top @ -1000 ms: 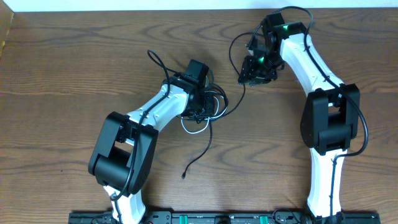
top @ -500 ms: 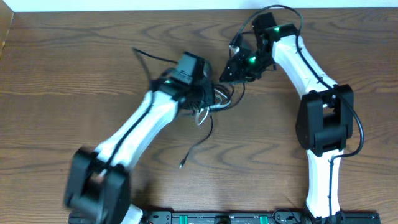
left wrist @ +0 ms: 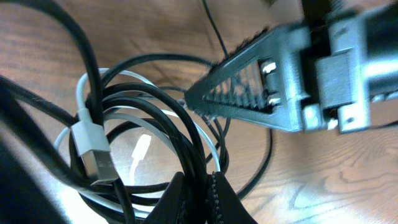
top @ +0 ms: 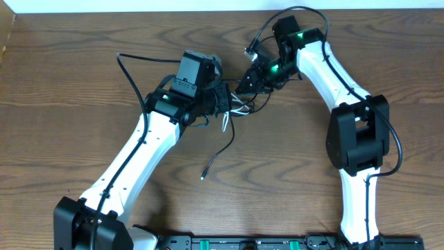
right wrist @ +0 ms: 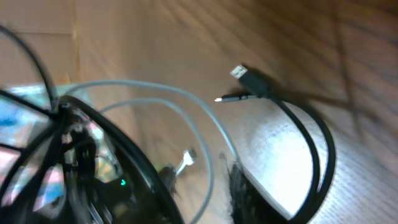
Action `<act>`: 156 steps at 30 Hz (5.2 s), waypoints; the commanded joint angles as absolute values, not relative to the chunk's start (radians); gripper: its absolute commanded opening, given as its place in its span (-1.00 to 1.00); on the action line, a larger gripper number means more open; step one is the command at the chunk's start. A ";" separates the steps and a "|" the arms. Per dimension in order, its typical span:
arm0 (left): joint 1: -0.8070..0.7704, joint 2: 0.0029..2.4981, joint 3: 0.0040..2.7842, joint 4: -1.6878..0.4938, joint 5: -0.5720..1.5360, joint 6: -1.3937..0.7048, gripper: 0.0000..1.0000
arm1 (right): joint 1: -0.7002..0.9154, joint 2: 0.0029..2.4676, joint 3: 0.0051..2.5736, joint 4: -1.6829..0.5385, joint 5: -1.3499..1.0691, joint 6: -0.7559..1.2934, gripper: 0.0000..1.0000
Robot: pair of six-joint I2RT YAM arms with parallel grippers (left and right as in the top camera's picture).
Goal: Untangle cables
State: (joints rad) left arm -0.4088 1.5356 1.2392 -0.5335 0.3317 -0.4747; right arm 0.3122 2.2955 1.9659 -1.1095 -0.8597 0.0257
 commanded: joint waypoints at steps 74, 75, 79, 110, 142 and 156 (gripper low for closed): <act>0.046 1.404 1.398 -0.710 0.751 -0.548 -0.85 | 0.438 2.033 1.983 -0.983 -0.862 -0.162 0.48; 0.046 1.404 1.398 -0.710 0.751 -0.548 -0.85 | 0.456 2.033 1.982 -0.971 -0.841 -0.162 0.48; 0.037 1.404 1.398 -0.711 0.751 -0.548 -0.85 | 0.521 2.043 1.982 -0.925 -0.653 -0.098 0.42; 0.021 1.405 1.398 -0.733 0.713 -0.491 -0.85 | 0.129 1.711 1.983 -1.038 -0.535 -0.018 -0.98; 0.021 1.404 1.398 -0.648 0.804 -0.694 -0.85 | 0.618 2.033 1.981 -1.080 -0.495 -0.347 -0.22; 0.021 1.404 1.398 -0.650 0.804 -0.693 -0.85 | 0.626 2.157 1.981 -0.915 -0.454 -0.409 -0.17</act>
State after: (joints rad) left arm 0.0242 1.4284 1.3640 -0.6502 0.7761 -0.6846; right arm 0.6270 2.1235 1.9846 -0.9489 -0.4763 -0.3897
